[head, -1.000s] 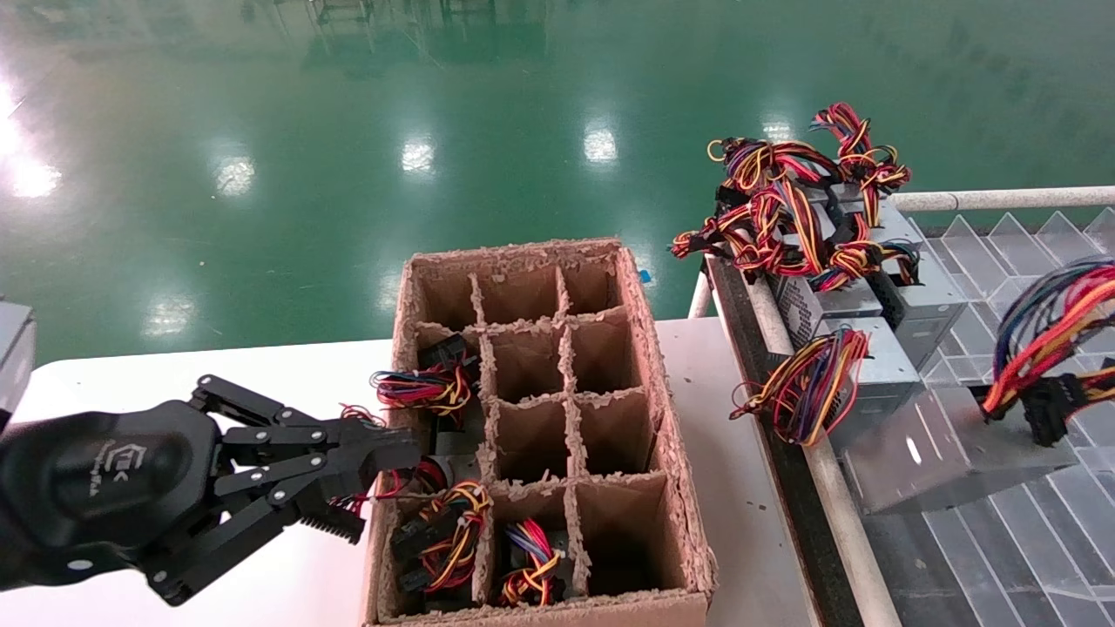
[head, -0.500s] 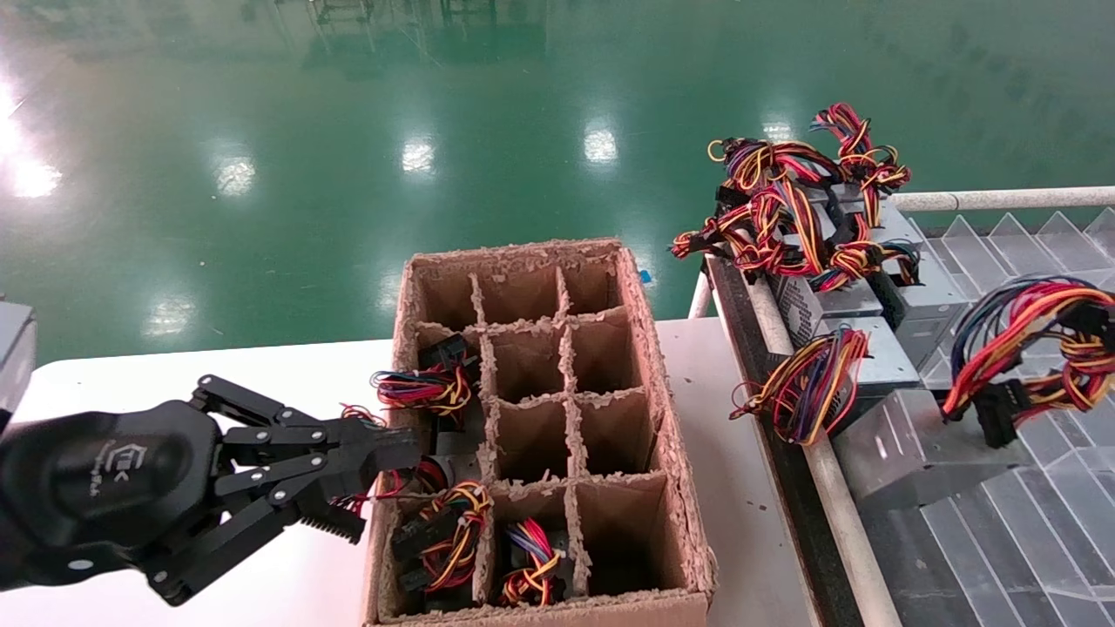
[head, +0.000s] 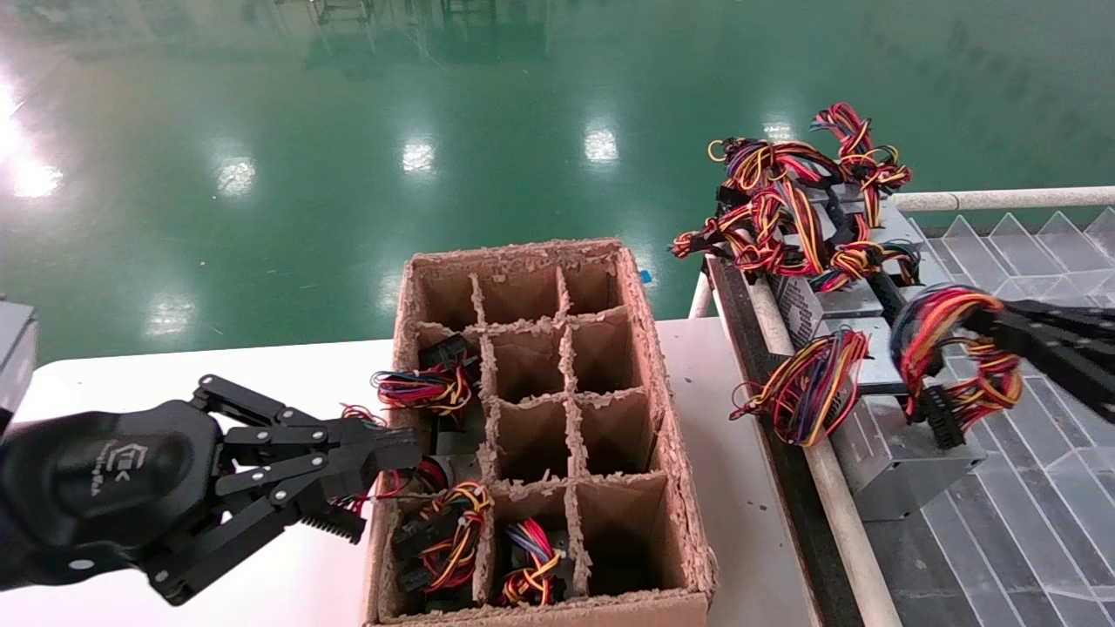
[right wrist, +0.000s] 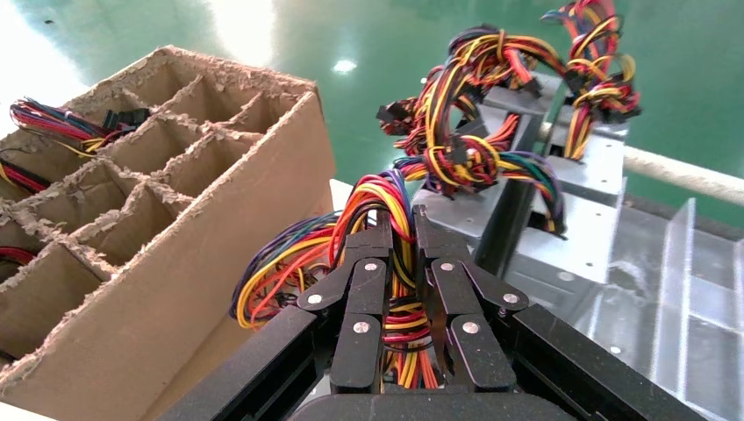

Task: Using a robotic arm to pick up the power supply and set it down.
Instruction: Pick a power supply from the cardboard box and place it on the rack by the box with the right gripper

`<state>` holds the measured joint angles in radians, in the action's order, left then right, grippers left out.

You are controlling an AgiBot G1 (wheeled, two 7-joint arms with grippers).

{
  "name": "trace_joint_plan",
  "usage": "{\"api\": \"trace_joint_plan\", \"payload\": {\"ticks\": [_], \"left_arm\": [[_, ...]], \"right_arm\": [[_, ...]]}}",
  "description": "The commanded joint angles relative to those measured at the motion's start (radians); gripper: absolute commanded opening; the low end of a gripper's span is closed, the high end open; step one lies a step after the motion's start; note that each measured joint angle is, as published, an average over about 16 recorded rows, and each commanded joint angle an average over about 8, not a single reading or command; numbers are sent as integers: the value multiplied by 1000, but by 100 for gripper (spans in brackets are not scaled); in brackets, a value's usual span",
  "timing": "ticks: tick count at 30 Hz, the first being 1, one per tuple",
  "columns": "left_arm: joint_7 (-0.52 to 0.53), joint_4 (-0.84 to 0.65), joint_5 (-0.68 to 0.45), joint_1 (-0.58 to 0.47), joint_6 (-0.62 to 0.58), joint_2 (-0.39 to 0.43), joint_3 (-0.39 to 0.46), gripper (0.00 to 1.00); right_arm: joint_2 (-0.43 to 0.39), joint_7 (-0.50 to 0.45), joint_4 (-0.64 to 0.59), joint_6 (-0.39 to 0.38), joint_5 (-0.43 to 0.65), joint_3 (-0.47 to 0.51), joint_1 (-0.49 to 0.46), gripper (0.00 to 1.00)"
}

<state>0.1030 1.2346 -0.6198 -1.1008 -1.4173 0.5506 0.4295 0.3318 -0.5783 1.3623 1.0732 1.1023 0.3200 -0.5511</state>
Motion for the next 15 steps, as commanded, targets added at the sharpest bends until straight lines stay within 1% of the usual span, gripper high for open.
{"api": "trace_joint_plan", "payload": {"ticks": [1, 2, 3, 8, 15], "left_arm": [[0, 0, 0, 0, 0, 0, 0, 0], [0, 0, 0, 0, 0, 0, 0, 0], [0, 0, 0, 0, 0, 0, 0, 0], [0, 0, 0, 0, 0, 0, 0, 0], [0, 0, 0, 0, 0, 0, 0, 0]], "right_arm": [[2, -1, -1, -7, 2, -53, -37, 81], [1, -7, -1, -9, 8, -71, -53, 93], [-1, -13, -2, -11, 13, -87, -67, 100], [-14, -43, -3, -13, 37, -144, -123, 100], [-35, -71, -4, 1, 52, -177, -157, 100]]}}
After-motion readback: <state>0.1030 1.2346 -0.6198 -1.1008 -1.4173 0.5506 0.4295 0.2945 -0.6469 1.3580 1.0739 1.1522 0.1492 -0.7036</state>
